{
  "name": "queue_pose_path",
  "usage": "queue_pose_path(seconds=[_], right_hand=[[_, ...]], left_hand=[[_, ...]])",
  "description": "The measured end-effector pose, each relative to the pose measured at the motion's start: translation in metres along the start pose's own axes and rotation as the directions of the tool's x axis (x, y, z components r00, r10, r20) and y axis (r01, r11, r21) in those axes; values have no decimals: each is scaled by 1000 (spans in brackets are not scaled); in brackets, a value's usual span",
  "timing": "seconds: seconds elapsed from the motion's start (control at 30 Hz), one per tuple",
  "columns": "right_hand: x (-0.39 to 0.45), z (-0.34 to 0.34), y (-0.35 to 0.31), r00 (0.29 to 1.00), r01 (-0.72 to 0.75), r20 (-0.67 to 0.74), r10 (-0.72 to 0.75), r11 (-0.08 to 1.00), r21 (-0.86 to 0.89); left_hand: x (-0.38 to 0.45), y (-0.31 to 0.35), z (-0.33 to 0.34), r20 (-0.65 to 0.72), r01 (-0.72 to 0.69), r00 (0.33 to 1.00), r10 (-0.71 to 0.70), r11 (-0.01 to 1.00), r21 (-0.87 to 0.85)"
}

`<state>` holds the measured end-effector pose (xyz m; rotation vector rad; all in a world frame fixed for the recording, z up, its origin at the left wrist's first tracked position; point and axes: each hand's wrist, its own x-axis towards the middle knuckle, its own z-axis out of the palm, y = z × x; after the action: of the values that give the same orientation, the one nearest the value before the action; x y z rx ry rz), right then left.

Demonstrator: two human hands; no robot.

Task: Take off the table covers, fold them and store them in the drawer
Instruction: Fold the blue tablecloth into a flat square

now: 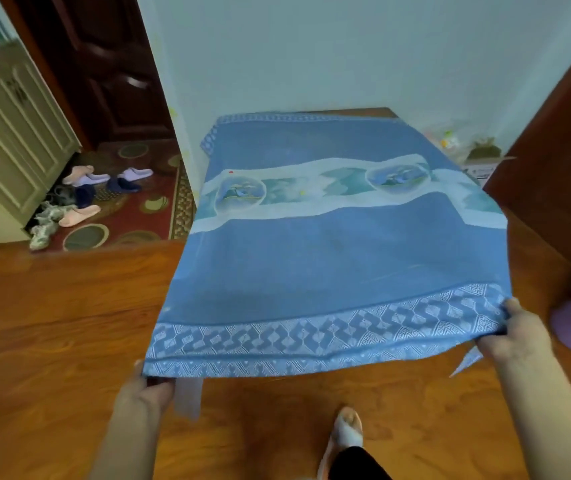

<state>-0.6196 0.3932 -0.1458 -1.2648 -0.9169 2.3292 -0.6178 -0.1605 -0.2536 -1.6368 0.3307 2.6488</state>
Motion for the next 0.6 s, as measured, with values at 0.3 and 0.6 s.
queue_pose_path(seconds=[0.3,0.6], right_hand=[[-89,-29,5,997,-10,75,17,995,-95],[-189,-124,-33,996,-16,82,17,1000,-13]], left_hand=[[-92,-1,-27,259,-152,962,90,961,231],[-183,6,-85,329,-220,930,164,965,142]])
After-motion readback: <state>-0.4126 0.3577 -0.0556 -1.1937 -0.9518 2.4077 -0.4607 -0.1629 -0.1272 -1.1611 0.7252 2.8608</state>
